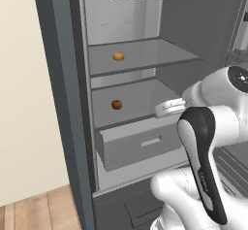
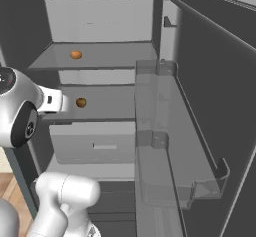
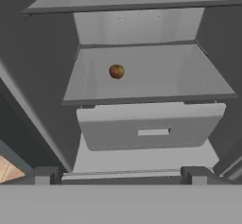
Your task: Retrieve the tangerine and apple from the fridge and place them into the bowl on the dining table.
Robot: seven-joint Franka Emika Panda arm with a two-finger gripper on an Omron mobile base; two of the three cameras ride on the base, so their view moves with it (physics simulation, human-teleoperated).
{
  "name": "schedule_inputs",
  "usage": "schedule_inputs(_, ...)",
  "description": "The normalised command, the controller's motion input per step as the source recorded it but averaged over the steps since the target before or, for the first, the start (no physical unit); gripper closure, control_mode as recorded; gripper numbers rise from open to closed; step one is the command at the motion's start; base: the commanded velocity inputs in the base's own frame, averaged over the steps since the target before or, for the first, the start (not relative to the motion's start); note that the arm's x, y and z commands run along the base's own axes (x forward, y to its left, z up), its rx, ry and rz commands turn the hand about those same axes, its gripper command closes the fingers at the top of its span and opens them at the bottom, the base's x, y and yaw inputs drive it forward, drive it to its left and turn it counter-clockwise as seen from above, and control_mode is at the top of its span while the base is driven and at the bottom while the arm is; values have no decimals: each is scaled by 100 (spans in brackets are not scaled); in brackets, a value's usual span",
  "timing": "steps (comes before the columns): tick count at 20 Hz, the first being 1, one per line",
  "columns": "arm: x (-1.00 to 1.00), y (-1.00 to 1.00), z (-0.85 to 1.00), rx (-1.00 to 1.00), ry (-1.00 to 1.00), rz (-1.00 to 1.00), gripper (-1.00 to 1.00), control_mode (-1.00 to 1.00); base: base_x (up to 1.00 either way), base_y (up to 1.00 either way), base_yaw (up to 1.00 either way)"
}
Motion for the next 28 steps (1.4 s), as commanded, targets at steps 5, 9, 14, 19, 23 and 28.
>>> schedule_inputs(5,36,0,-12,0,-1,7,-100,-100,0,0,0)
schedule_inputs(9,32,0,0,0,3,12,-100,-100,0,0,0)
schedule_inputs(14,41,1,-20,0,3,15,-100,-100,0,0,0)
schedule_inputs(19,42,11,-43,0,0,11,-100,-100,0,0,0)
schedule_inputs(23,43,21,-32,0,0,7,-100,-100,0,0,0)
schedule_inputs(28,44,35,-17,0,0,0,-100,-100,0,0,0)
